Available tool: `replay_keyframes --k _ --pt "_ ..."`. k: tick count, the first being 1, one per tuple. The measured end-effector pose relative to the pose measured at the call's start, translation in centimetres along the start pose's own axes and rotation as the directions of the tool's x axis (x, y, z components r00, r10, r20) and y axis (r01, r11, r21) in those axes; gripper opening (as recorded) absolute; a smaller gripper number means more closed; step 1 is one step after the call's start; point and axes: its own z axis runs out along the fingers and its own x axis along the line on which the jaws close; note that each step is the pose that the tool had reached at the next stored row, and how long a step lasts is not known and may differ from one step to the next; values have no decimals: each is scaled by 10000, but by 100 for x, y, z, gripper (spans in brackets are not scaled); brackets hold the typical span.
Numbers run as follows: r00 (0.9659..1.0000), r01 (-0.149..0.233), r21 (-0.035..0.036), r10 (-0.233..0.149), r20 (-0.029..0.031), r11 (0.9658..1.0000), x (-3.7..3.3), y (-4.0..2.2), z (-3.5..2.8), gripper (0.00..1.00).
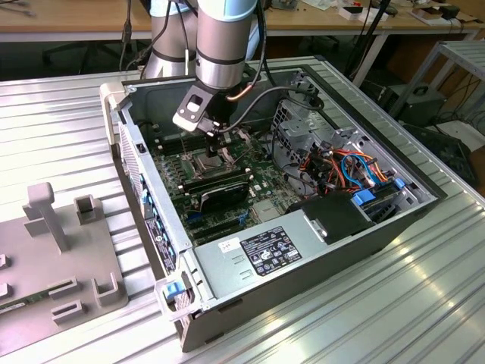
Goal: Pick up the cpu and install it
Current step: 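Place the cpu into insertion slot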
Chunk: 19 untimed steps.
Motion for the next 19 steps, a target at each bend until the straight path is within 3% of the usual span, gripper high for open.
replay_keyframes --k 8,19 --pt "10000 2 0 -2 40 10000 1 -2 42 11" --pt "10000 2 0 -2 42 10000 8 -10 83 11"
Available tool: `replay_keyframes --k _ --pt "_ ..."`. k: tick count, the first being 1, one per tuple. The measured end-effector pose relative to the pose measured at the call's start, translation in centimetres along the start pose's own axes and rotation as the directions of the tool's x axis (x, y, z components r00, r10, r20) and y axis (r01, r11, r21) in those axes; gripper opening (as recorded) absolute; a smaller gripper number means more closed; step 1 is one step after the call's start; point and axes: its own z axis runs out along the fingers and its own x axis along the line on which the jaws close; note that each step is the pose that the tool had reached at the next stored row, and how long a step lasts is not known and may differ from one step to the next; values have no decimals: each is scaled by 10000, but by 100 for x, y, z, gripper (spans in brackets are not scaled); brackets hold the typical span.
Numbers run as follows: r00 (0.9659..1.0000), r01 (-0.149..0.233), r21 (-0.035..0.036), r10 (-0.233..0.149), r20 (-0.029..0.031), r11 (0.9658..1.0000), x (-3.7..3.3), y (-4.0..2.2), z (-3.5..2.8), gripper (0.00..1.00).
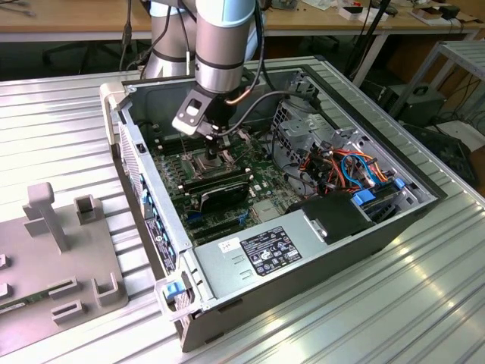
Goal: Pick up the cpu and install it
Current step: 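Place the cpu into insertion slot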
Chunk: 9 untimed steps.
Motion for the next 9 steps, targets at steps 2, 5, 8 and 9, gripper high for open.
replay_keyframes --k 2,5,8,9 --pt "10000 0 0 0 -1 10000 5 -6 15 11" --pt "10000 2 2 -2 2 10000 7 -7 20 11" --pt "10000 0 0 0 -1 10000 8 -8 36 11" --pt "10000 0 1 0 0 10000 7 -8 39 11"
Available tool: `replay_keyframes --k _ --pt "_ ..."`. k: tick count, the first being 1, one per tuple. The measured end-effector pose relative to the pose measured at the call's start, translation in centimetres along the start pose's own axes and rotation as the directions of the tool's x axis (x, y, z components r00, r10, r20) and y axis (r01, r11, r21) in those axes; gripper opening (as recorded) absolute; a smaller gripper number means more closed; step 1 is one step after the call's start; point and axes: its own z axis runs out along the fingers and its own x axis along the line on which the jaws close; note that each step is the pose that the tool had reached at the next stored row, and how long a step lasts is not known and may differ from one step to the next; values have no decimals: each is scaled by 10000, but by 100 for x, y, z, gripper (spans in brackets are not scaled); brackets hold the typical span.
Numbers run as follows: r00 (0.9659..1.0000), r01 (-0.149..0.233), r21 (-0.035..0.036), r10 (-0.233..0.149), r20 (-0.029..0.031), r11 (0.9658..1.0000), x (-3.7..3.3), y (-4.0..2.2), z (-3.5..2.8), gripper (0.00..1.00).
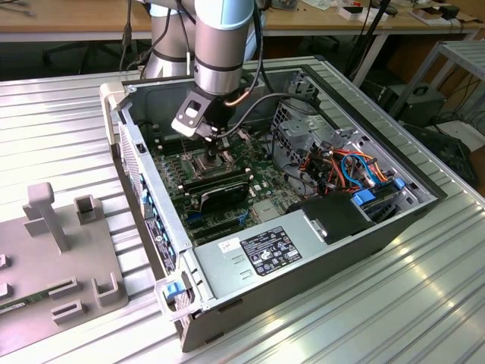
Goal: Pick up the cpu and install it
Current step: 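Place the cpu into insertion slot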
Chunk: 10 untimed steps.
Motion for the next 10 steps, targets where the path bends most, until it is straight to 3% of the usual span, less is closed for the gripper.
replay_keyframes --k 10 --pt "10000 -1 2 1 -1 10000 1 -3 41 11"
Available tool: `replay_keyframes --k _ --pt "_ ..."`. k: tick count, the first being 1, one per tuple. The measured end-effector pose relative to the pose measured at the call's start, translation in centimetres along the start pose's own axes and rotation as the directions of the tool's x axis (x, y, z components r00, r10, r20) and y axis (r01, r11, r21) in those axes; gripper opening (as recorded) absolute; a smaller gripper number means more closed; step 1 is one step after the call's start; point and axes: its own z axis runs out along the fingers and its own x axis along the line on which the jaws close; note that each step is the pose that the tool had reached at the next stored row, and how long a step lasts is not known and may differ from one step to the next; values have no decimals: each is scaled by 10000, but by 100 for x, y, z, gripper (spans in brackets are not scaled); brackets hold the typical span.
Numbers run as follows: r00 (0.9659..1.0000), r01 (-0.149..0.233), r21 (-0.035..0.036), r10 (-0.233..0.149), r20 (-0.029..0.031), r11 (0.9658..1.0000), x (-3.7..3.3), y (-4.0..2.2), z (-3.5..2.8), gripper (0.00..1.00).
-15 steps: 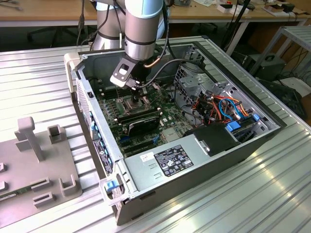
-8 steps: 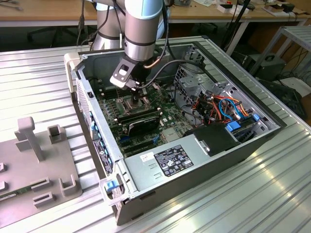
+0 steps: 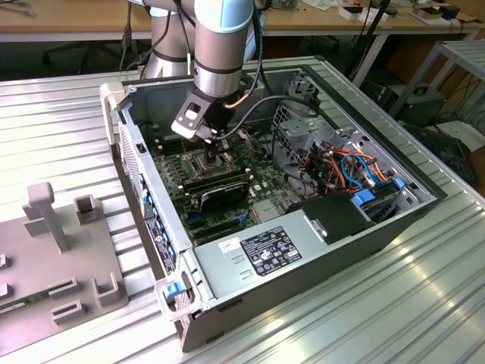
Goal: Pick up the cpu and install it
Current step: 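Place the cpu into insertion slot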
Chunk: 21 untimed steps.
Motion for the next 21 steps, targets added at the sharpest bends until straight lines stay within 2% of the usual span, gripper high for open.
replay_keyframes --k 14,18,21 --pt "10000 -2 -10 2 -14 10000 2 1 0 11" --pt "10000 2 -3 -2 28 10000 -1 6 -98 11" --pt "10000 3 -2 -3 43 10000 -4 13 -225 11"
